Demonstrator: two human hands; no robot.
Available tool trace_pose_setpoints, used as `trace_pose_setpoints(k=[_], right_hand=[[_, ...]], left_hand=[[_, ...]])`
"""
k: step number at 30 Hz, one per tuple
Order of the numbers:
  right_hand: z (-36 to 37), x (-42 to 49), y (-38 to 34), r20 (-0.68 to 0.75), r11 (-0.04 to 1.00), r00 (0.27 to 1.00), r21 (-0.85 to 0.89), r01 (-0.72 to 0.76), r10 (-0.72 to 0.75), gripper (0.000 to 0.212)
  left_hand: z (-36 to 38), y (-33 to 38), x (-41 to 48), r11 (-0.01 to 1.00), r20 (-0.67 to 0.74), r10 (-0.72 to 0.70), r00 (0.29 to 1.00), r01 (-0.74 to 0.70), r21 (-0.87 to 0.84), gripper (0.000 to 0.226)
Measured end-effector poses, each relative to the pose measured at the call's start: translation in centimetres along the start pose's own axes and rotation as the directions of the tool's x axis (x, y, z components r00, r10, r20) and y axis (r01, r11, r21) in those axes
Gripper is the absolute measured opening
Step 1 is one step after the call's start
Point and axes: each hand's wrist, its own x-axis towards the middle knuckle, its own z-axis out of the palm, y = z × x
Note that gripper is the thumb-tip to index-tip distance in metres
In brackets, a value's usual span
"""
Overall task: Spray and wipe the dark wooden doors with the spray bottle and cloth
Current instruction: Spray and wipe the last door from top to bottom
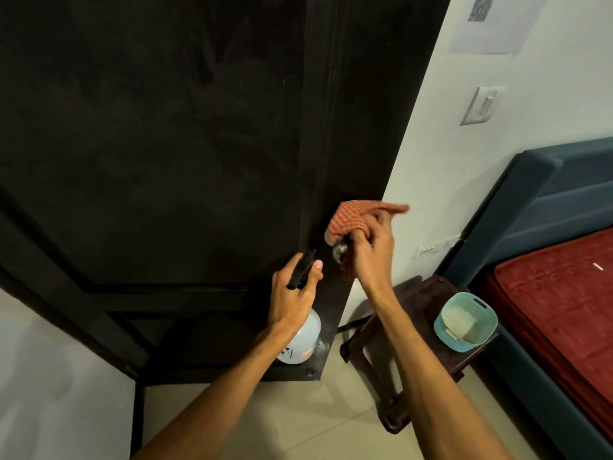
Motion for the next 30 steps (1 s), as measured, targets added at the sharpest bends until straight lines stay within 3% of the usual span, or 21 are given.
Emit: trace_pose_setpoints(k=[2, 4, 8, 10, 11, 12, 14, 16, 17, 18, 20, 22, 24, 25, 27, 28, 29, 30], right_hand=[[0.8, 0.6, 1.1, 0.203, 0.929, 0.974, -0.329, 0.168, -0.104, 0.027], [0.8, -0.5, 2.7, 0.291, 0.852, 0.948, -0.458, 0.254, -0.127, 0.031], [-0.1, -0.9, 2.2, 0.225, 0.948, 0.972, -0.289, 0.130, -0.065, 0.020], [-0.1, -0.7, 1.9, 0.117, 0.994, 0.989, -0.070, -0.081, 0.089, 0.020], [-0.2, -0.6, 2.0, 0.067, 0.969, 0.976, 0.118, -0.215, 0.208, 0.020], [-0.2, -0.8, 2.3, 0.062, 0.874, 0.942, 0.357, -0.330, 0.331, 0.020], [-0.3, -1.6, 3.1, 0.217, 0.467, 0.817, 0.730, -0.499, 0.534, 0.027], [0.2, -2.7, 3.0, 0.440, 0.055, 0.643, 0.798, -0.600, 0.626, 0.037], [0.6, -3.3, 2.9, 0.512, -0.075, 0.590, 0.791, -0.607, 0.624, 0.043], [1.0, -3.9, 2.8, 0.542, -0.156, 0.564, 0.793, -0.589, 0.623, 0.048], [1.3, -4.7, 2.5, 0.531, -0.198, 0.564, 0.814, -0.546, 0.632, 0.054], [1.1, -5.5, 2.0, 0.423, -0.063, 0.595, 0.846, -0.529, 0.683, 0.045], [1.0, -7.0, 1.5, 0.172, 0.236, 0.665, 0.846, -0.477, 0.727, 0.030], [0.8, -7.5, 1.0, -0.011, 0.441, 0.712, 0.792, -0.423, 0.702, 0.026], [0.8, -7.6, 0.8, -0.328, 0.849, 0.844, 0.467, -0.246, 0.425, 0.020], [0.9, -7.0, 1.0, -0.340, 0.966, 0.917, 0.222, -0.136, 0.207, 0.021], [1.2, -5.9, 1.2, -0.238, 0.999, 0.971, -0.043, -0.027, 0.016, 0.026], [1.6, -4.7, 1.1, -0.083, 0.947, 0.988, -0.307, 0.095, -0.127, 0.033]], left_hand=[[-0.3, -0.3, 0.2, 1.000, -0.033, 0.005, 0.999, -0.005, 0.015, 0.041], [-0.6, -0.9, 0.4, 1.000, -0.038, -0.007, 0.999, 0.008, 0.023, 0.046], [-0.8, -1.9, 0.7, 0.999, -0.032, -0.009, 0.999, 0.011, 0.042, 0.058], [-1.1, -1.8, 0.6, 1.000, -0.016, 0.015, 1.000, -0.015, 0.024, 0.047], [-1.2, -1.7, 0.4, 1.000, -0.010, 0.026, 1.000, -0.026, 0.004, 0.040], [-1.2, -1.5, 0.3, 0.999, -0.006, 0.030, 1.000, -0.031, -0.015, 0.035], [-1.2, -1.0, 0.4, 0.999, 0.008, 0.035, 0.999, -0.034, -0.022, 0.034], [-1.1, -1.3, 0.5, 0.999, 0.018, 0.037, 0.999, -0.036, -0.018, 0.037], [-1.1, -1.7, 0.5, 0.999, 0.020, 0.030, 0.999, -0.029, -0.019, 0.041], [-1.2, -2.1, 0.6, 1.000, 0.018, 0.017, 1.000, -0.016, -0.017, 0.050], [-1.6, -2.7, 0.6, 0.999, 0.034, -0.029, 0.999, 0.029, 0.015, 0.063], [-2.1, -2.4, 0.1, 1.000, 0.046, -0.015, 0.999, 0.014, 0.026, 0.053], [-2.8, -1.7, -0.4, 1.000, 0.037, 0.017, 0.999, -0.017, 0.006, 0.036], [-3.0, -1.6, -0.7, 1.000, 0.041, 0.022, 0.999, -0.022, -0.007, 0.031], [-3.3, -1.5, -1.0, 1.000, 0.060, 0.007, 0.998, -0.005, -0.028, 0.027], [-3.3, -1.6, -1.1, 1.000, 0.065, -0.002, 0.998, 0.004, -0.031, 0.027], [-3.5, -1.5, -1.0, 0.999, 0.072, -0.007, 0.997, 0.010, -0.034, 0.027], [-3.6, -1.6, -0.8, 0.999, 0.071, -0.008, 0.997, 0.011, -0.042, 0.028]])
